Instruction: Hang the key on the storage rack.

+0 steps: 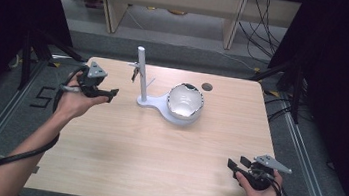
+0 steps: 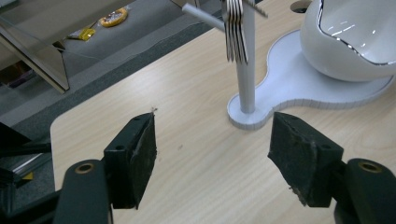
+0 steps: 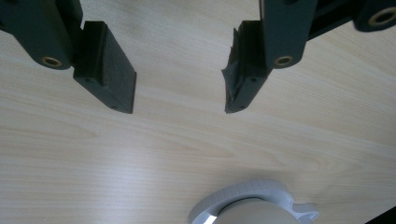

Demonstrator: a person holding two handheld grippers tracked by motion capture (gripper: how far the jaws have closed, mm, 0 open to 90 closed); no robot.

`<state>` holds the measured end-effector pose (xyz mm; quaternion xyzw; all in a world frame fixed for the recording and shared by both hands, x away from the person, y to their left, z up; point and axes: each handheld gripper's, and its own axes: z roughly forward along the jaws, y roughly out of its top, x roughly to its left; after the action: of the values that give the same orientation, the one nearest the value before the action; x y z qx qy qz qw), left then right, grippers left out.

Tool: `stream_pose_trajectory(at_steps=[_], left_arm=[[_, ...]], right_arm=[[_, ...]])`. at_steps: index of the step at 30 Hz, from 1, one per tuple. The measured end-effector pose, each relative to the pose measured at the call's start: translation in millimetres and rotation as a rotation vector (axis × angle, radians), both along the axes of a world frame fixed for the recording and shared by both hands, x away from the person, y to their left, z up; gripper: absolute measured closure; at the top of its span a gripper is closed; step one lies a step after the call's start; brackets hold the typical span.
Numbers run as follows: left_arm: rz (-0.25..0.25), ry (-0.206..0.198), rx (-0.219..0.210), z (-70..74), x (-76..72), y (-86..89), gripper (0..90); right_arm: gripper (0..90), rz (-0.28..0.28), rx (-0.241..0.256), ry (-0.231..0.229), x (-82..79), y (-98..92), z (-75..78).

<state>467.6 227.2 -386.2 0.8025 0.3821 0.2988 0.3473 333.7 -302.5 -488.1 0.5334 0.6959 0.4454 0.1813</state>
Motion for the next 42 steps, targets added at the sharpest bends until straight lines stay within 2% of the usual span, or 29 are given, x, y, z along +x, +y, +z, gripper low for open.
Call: stream_pose_trajectory(at_steps=[5, 6, 8, 10, 11, 12, 13, 15, 16, 17, 18, 19, 22, 25, 28, 29, 30, 31, 32, 33, 35, 39, 42], left_arm=[[0.018, -0.018, -0.011, -17.8, -14.6, 15.5, 30.1], [0.019, -0.019, -0.017, -20.2, -16.4, 17.3, 30.1], [0.046, -0.030, -0.050, -26.9, -22.8, 19.4, 30.0], [0.042, -0.038, -0.044, -31.2, -27.1, 22.6, 29.9], [0.056, -0.047, -0.066, -35.3, -31.3, 22.1, 29.9], [0.047, -0.046, -0.049, -37.6, -33.9, 24.2, 29.9], [0.062, -0.042, -0.067, -40.1, -36.8, 23.1, 29.9], [0.053, -0.047, -0.077, -46.8, -41.8, 24.3, 29.8], [0.051, -0.041, -0.049, -49.6, -45.7, 26.0, 29.8], [0.057, -0.046, -0.079, -53.6, -47.6, 24.9, 29.9], [0.050, -0.033, -0.057, -57.2, -51.1, 27.3, 30.0], [0.054, -0.041, -0.075, -60.5, -52.8, 26.5, 30.1], [0.072, -0.027, -0.082, -71.2, -63.1, 30.3, 30.2], [0.091, -0.025, -0.121, -81.0, -71.2, 33.4, 30.5], [0.110, -0.029, -0.137, -91.7, -80.6, 37.9, 30.6], [0.119, -0.029, -0.154, -95.5, -83.4, 39.1, 30.6], [0.127, -0.032, -0.160, -98.9, -86.2, 40.6, 30.7], [0.129, -0.033, -0.160, -101.7, -88.0, 41.9, 30.8], [0.140, -0.030, -0.171, -106.7, -91.9, 42.7, 30.8], [0.134, -0.030, -0.170, -109.7, -93.4, 43.9, 30.9], [0.140, -0.025, -0.188, -119.0, -99.0, 44.3, 30.9], [0.152, -0.051, -0.202, -130.1, -106.4, 44.6, 31.2], [0.161, -0.092, -0.220, -138.0, -112.1, 43.8, 31.2]], right_arm=[[44.2, -0.006, -0.017, -0.003, 0.4, 0.6, -0.3], [44.2, 0.003, -0.033, 0.006, -0.5, -0.5, 1.5], [44.2, 0.008, -0.035, 0.006, -0.4, -0.3, 1.5], [44.2, 0.008, -0.033, 0.007, -0.4, 0.0, 1.5], [44.2, 0.008, -0.034, 0.005, -0.4, 0.1, 1.5], [44.2, 0.008, -0.025, -0.004, 0.1, 0.6, 0.6], [44.2, 0.008, -0.021, 0.000, -0.1, 0.7, 0.8], [44.1, 0.008, -0.029, 0.011, -0.7, 0.3, 1.8], [44.1, 0.008, -0.033, 0.006, -0.5, 0.1, 1.7], [44.1, -0.007, -0.003, 0.019, -1.5, 2.9, 1.3], [44.1, -0.007, -0.007, 0.019, -1.5, 2.8, 1.2], [44.1, -0.007, -0.003, 0.018, -1.7, 2.9, 1.4], [44.0, -0.005, -0.006, 0.014, -1.5, 2.7, 1.2], [44.0, -0.007, -0.005, 0.016, -1.5, 2.8, 1.4], [44.0, -0.010, 0.000, 0.015, -1.6, 3.8, 1.1], [43.9, 0.009, -0.035, -0.010, -0.3, 1.0, 1.1], [43.9, 0.006, -0.036, -0.012, -0.3, 1.2, 1.1], [43.9, -0.009, -0.004, 0.016, -2.0, 3.9, 1.7], [43.9, -0.010, -0.013, 0.017, -2.0, 3.6, 1.9], [43.9, 0.005, -0.037, -0.006, -0.7, 1.5, 1.6], [43.9, 0.004, -0.036, -0.012, -0.4, 1.7, 1.3], [43.8, 0.011, -0.041, -0.011, -0.7, 1.7, 1.5], [43.8, 0.011, -0.043, -0.012, -0.7, 1.7, 1.4]])
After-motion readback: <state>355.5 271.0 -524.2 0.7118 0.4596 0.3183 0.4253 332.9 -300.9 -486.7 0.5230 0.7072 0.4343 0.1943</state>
